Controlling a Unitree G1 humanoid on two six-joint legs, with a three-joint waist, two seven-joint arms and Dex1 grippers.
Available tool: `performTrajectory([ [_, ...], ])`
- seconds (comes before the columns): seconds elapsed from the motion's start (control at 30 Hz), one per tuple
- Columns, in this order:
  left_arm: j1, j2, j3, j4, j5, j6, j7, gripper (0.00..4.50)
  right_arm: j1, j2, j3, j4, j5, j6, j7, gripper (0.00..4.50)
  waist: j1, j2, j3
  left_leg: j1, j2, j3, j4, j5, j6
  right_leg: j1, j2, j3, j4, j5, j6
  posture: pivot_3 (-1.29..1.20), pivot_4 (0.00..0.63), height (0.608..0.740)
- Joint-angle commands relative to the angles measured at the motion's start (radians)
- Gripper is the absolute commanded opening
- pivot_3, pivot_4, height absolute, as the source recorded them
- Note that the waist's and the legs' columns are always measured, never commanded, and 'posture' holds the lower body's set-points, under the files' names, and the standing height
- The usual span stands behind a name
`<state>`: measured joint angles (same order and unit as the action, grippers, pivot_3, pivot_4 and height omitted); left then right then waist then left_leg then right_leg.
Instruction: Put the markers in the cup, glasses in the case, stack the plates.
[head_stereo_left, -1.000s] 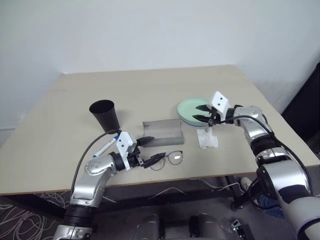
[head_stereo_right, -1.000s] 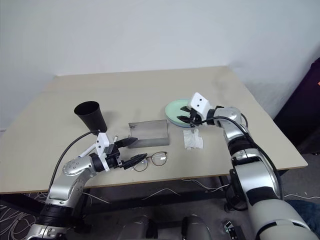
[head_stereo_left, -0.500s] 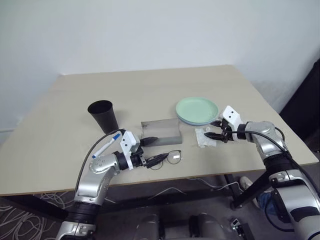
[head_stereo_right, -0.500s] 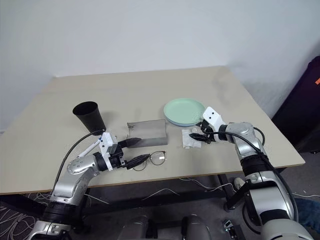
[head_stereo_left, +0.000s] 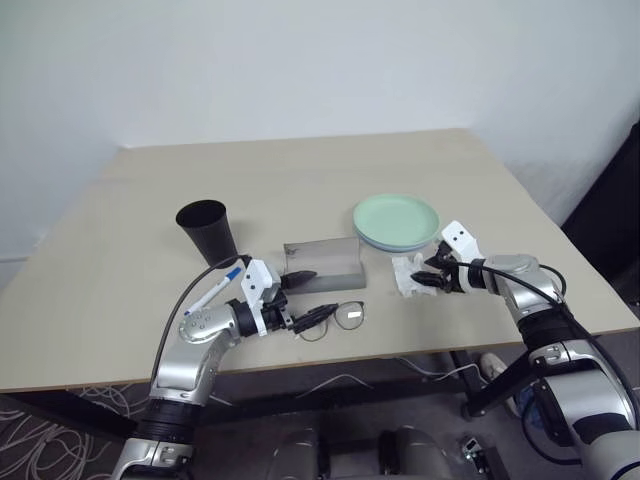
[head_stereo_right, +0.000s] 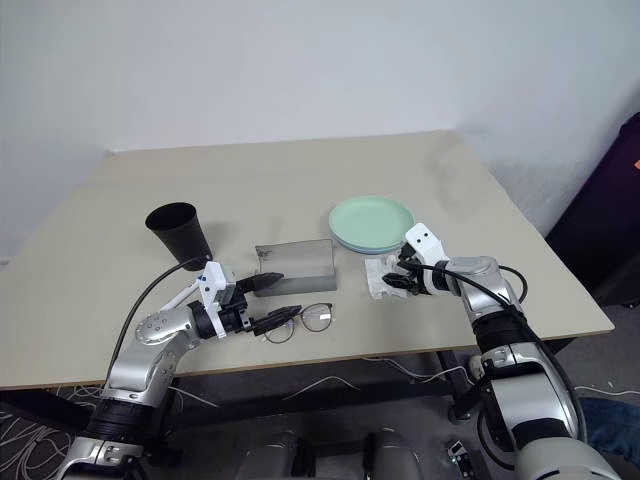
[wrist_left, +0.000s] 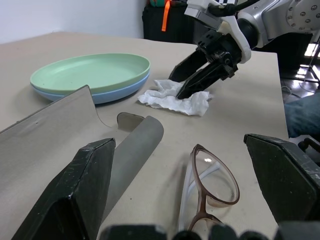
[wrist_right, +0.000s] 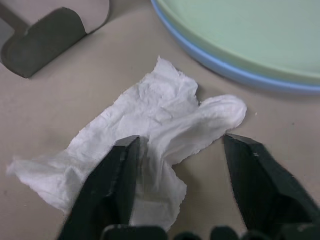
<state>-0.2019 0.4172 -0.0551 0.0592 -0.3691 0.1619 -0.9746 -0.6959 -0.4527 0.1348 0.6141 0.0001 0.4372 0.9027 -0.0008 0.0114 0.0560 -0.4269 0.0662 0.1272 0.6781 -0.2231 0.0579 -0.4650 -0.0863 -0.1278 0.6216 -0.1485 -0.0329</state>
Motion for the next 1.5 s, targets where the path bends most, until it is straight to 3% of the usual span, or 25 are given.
performTrajectory([
  [0.03, -0.011, 0.003, 0.011, -0.018, -0.002, -0.016, 0.003, 4.40, -0.020, -0.004, -0.008, -0.033, 0.019, 0.006, 0.014, 1.52, 0.000, 0.000, 0.000, 0.000, 0.000, 0.000, 0.000, 0.000, 0.000, 0.000, 0.000, 0.000, 0.000, 0.000, 0.000, 0.00, 0.000, 0.740],
  [0.17, -0.007, 0.004, 0.012, -0.023, -0.002, -0.015, 0.006, 4.40, -0.021, -0.007, -0.005, -0.051, 0.022, 0.008, 0.031, 0.12, 0.000, 0.000, 0.000, 0.000, 0.000, 0.000, 0.000, 0.000, 0.000, 0.000, 0.000, 0.000, 0.000, 0.000, 0.000, 0.00, 0.000, 0.740],
  [0.2, -0.007, 0.004, 0.012, -0.023, -0.002, -0.015, 0.006, 4.40, -0.021, -0.008, -0.005, -0.054, 0.022, 0.007, 0.034, 0.05, 0.000, 0.000, 0.000, 0.000, 0.000, 0.000, 0.000, 0.000, 0.000, 0.000, 0.000, 0.000, 0.000, 0.000, 0.000, 0.00, 0.000, 0.740],
  [0.4, -0.003, 0.006, 0.014, -0.025, -0.004, -0.015, 0.008, 4.40, -0.025, -0.019, -0.025, -0.115, 0.045, -0.073, 0.071, 0.05, 0.000, 0.000, 0.000, 0.000, 0.000, -0.001, 0.000, 0.000, 0.000, 0.000, 0.000, 0.000, 0.000, 0.000, 0.000, 0.00, 0.000, 0.740],
  [0.6, -0.007, 0.013, 0.013, -0.009, 0.009, -0.021, 0.009, 4.40, -0.133, -0.007, -0.059, -0.028, 0.048, -0.169, 0.009, 0.05, 0.000, 0.000, 0.000, 0.000, 0.000, 0.000, 0.000, 0.000, 0.000, -0.001, 0.000, 0.000, 0.000, 0.000, 0.000, 0.00, 0.000, 0.740],
  [0.9, -0.022, 0.012, 0.009, 0.017, 0.027, -0.035, 0.016, 4.40, -0.379, 0.084, -0.038, 0.434, -0.049, -0.390, -0.201, 0.05, 0.000, 0.000, 0.000, 0.000, 0.000, 0.000, -0.001, 0.000, 0.000, -0.002, 0.001, 0.000, 0.000, 0.000, 0.000, 0.00, 0.000, 0.740],
  [1.07, -0.020, 0.015, 0.009, 0.013, 0.029, -0.034, 0.019, 4.40, -0.443, 0.115, -0.042, 0.592, -0.079, -0.453, -0.256, 0.05, 0.000, 0.000, 0.000, -0.001, -0.002, 0.002, -0.001, 0.000, 0.000, -0.002, 0.000, 0.002, 0.000, 0.000, 0.000, 0.00, 0.000, 0.740],
  [1.17, -0.014, 0.015, 0.010, 0.003, 0.029, -0.032, 0.023, 4.40, -0.454, 0.119, -0.036, 0.633, -0.101, -0.475, -0.276, 0.63, 0.000, 0.000, 0.000, -0.001, -0.002, 0.002, -0.001, 0.000, 0.000, -0.002, 0.000, 0.002, 0.000, 0.000, 0.000, 0.00, 0.000, 0.740],
  [1.33, -0.002, 0.015, 0.015, -0.012, 0.029, -0.028, 0.029, 4.40, -0.459, 0.118, -0.048, 0.650, -0.112, -0.519, -0.334, 2.28, -0.001, 0.000, 0.000, -0.001, -0.002, 0.002, -0.001, 0.000, 0.000, -0.002, 0.001, 0.002, 0.001, 0.000, 0.000, 0.00, 0.000, 0.740],
  [1.5, -0.006, 0.019, 0.014, -0.010, 0.028, -0.027, 0.025, 4.40, -0.448, 0.099, -0.070, 0.616, -0.081, -0.555, -0.255, 2.28, -0.001, 0.000, 0.000, 0.000, -0.001, 0.002, -0.001, 0.000, 0.000, -0.002, 0.001, 0.002, 0.001, 0.000, 0.000, 0.00, 0.000, 0.740],
])
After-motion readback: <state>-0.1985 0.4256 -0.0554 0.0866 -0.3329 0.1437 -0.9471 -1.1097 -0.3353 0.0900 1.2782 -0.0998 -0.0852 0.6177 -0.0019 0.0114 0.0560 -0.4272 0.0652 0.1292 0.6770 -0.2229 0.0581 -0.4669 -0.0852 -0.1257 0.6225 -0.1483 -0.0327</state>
